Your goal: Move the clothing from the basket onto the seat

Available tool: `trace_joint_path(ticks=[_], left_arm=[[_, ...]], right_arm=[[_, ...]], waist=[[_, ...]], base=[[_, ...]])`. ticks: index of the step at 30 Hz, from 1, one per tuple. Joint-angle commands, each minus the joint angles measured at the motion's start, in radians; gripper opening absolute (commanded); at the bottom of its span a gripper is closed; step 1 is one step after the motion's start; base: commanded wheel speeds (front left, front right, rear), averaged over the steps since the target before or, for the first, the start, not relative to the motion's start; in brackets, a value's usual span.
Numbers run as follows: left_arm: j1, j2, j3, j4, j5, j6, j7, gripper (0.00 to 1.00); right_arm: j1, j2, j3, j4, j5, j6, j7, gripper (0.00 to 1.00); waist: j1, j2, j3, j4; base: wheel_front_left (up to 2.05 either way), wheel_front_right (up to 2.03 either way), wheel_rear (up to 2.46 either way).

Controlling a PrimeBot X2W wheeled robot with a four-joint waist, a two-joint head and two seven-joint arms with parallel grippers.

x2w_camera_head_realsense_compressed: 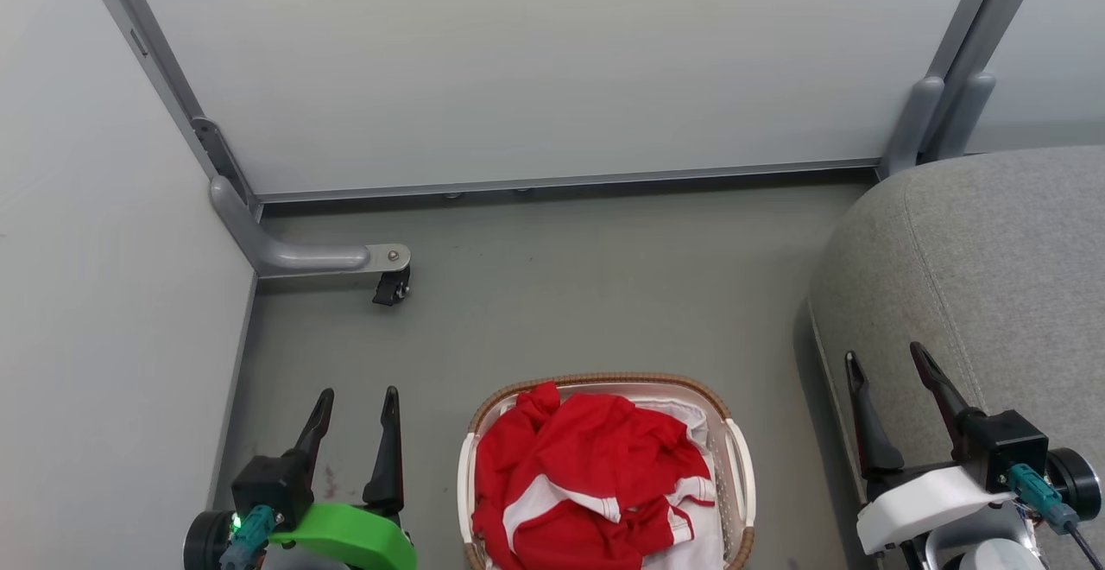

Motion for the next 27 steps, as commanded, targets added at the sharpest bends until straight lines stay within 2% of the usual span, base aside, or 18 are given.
trace_joint_path(ticks=[1, 12, 21, 27], left_arm=[[0.0, 0.007, -0.001, -0.002, -0.005, -0.004, -0.004, 1.0], [-0.046, 0.006, -0.006, -0.009, 0.02, -0.007, -0.004, 1.0], [-0.196, 0.006, -0.079, 0.011, 0.066, -0.019, -0.004, 1.0], [-0.335, 0.006, -0.155, 0.116, 0.1, -0.024, -0.003, 1.0]], right_arm=[[0.008, -0.006, -0.003, -0.004, -0.001, 0.0, -0.005, 1.0], [-0.031, -0.006, -0.005, -0.047, 0.004, 0.0, -0.005, 1.0], [-0.117, -0.006, -0.029, -0.089, 0.011, 0.0, -0.005, 1.0], [-0.197, -0.005, -0.041, -0.111, 0.029, 0.0, -0.005, 1.0]], waist=[[0.0, 0.0, 0.002, 0.0], [0.0, 0.0, 0.073, -0.009], [0.0, 0.0, 0.252, -0.033], [0.0, 0.0, 0.398, -0.076]], base=[[0.0, 0.0, 0.0], [0.0, 0.0, 0.0], [0.0, 0.0, 0.0], [0.0, 0.0, 0.0]])
